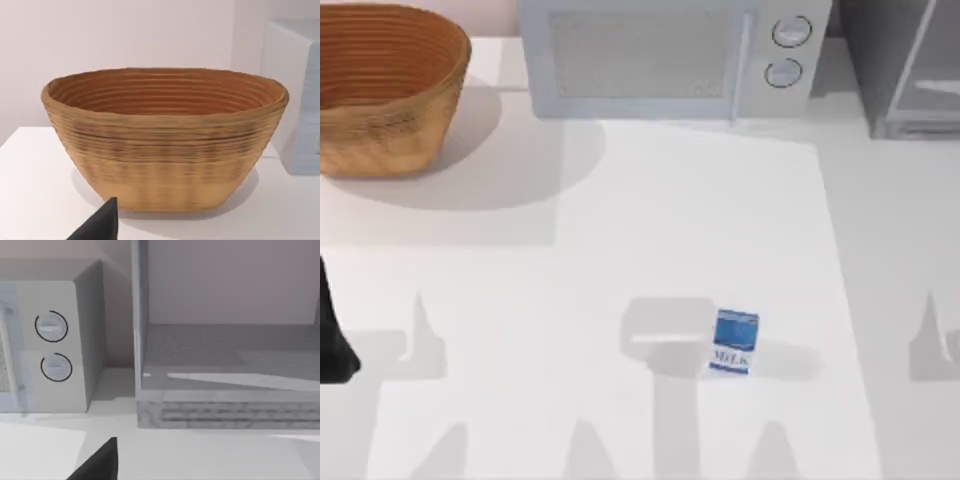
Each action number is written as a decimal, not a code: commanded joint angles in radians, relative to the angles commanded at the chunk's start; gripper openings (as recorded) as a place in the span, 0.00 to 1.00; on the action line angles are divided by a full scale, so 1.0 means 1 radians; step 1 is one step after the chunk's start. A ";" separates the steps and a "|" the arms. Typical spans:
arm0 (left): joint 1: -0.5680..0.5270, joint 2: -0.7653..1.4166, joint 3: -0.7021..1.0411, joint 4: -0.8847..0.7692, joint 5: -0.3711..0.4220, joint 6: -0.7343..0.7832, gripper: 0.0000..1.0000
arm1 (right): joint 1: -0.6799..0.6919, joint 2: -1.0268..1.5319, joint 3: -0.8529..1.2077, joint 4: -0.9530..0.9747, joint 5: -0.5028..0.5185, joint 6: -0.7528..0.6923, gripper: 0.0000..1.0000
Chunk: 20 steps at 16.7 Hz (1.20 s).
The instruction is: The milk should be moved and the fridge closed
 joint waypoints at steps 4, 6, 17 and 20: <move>0.000 0.000 0.000 0.000 0.000 0.000 1.00 | 0.036 0.035 0.004 0.036 0.036 -0.001 1.00; 0.000 0.000 0.000 0.000 0.000 0.000 1.00 | 0.113 0.104 0.008 0.107 0.112 -0.004 1.00; 0.000 0.000 0.000 0.000 0.000 0.000 1.00 | 0.816 0.672 0.024 0.643 0.821 0.008 1.00; 0.000 0.000 0.000 0.000 0.000 0.000 1.00 | 0.909 0.754 0.024 0.717 0.914 0.016 1.00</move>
